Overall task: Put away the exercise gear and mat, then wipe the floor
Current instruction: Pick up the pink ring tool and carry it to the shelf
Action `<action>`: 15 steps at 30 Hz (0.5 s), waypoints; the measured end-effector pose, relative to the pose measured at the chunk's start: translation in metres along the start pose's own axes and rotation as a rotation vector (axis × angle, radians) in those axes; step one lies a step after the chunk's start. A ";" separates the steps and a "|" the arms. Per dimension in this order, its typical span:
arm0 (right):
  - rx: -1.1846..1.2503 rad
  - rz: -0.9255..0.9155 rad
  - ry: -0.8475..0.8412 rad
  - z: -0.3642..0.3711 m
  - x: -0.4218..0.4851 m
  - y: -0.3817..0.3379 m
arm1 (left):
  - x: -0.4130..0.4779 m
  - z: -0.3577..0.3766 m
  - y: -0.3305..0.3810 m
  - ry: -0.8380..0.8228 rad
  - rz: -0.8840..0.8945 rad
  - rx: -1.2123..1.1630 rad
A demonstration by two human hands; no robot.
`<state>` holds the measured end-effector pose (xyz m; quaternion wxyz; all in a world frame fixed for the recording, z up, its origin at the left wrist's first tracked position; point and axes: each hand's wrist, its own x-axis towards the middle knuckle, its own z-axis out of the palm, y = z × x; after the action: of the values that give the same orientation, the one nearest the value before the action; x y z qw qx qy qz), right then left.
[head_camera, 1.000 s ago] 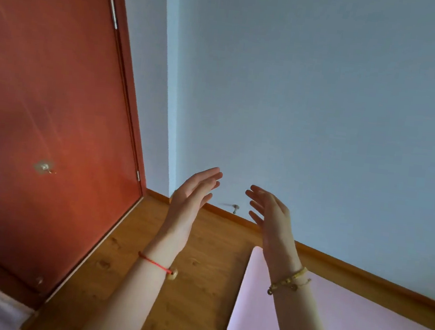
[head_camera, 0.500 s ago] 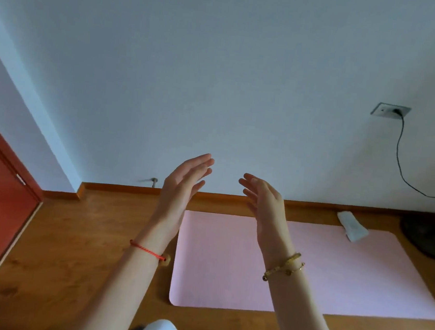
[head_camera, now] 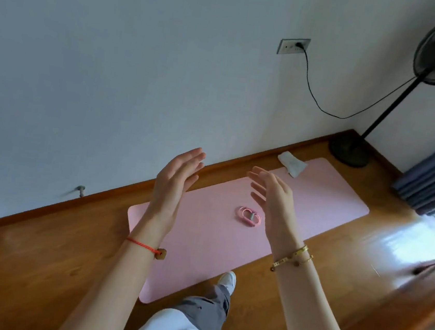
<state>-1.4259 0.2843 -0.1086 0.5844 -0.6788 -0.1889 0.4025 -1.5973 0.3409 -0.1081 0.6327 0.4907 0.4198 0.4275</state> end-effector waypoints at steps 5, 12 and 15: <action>-0.007 -0.002 0.106 -0.040 0.058 -0.017 | 0.056 0.052 -0.013 -0.082 -0.035 0.011; -0.060 0.024 0.173 -0.078 0.151 -0.051 | 0.137 0.121 -0.022 -0.109 -0.060 -0.031; -0.076 0.025 0.158 -0.088 0.188 -0.061 | 0.167 0.148 -0.026 -0.093 -0.068 -0.044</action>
<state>-1.2317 0.3799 -0.1123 0.5661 -0.7326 -0.1489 0.3472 -1.4064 0.4570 -0.1277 0.6761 0.4816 0.3970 0.3916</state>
